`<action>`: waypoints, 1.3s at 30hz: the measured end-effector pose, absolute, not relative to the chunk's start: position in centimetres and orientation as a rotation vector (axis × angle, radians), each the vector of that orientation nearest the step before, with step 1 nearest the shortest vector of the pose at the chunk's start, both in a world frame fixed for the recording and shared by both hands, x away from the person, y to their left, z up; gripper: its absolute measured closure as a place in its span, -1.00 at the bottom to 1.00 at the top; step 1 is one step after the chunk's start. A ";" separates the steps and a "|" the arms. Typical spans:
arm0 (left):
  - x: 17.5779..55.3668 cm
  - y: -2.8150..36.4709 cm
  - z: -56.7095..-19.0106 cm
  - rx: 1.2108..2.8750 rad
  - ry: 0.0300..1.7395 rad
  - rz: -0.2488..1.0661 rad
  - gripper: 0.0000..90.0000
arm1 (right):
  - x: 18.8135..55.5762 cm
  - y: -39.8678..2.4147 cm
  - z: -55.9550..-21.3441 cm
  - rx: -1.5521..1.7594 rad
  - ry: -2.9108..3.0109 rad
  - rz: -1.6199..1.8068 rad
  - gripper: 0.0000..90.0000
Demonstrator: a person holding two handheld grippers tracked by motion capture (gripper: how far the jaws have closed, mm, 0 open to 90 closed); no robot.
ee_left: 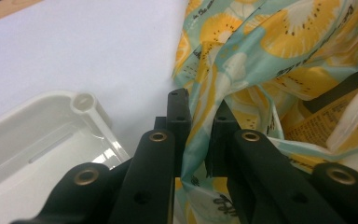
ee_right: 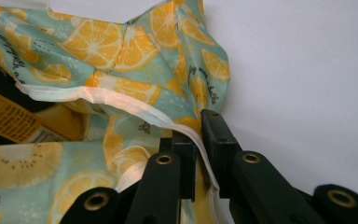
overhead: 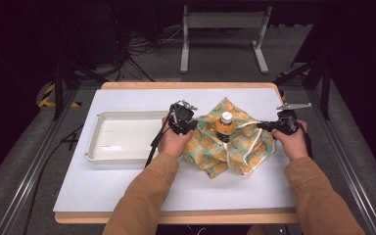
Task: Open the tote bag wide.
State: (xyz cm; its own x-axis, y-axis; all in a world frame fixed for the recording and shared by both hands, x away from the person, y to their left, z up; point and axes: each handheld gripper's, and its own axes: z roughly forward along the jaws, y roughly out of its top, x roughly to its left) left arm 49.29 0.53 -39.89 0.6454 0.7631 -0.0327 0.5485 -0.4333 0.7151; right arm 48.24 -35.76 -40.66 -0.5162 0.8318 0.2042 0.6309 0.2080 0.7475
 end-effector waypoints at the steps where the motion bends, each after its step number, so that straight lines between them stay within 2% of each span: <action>1: 49.3 0.5 -39.9 2.155 1.016 0.388 0.85 | 48.2 -35.8 -40.8 1.394 2.243 1.195 0.87; 9: 49.2 0.4 -40.3 2.170 1.015 0.385 0.86 | 48.0 -36.1 -41.5 1.414 2.259 1.183 0.83; 13: 49.2 0.4 -40.3 2.163 1.016 0.382 0.85 | 47.8 -36.3 -41.4 1.417 2.261 1.196 0.69; 20: 49.2 0.5 -40.3 2.164 1.021 0.381 0.85 | 46.4 -37.2 -40.4 1.420 2.228 1.276 0.25; 23: 49.1 0.4 -40.3 2.162 1.019 0.381 0.85 | 45.6 -37.8 -39.6 1.406 2.197 1.329 0.12; 32: 49.1 0.3 -40.3 2.164 1.024 0.381 0.84 | 42.1 -37.1 -36.2 1.223 2.143 1.390 -0.04; 39: 49.1 0.4 -40.3 2.162 1.020 0.383 0.84 | 40.4 -35.0 -35.4 1.106 2.209 1.468 -0.17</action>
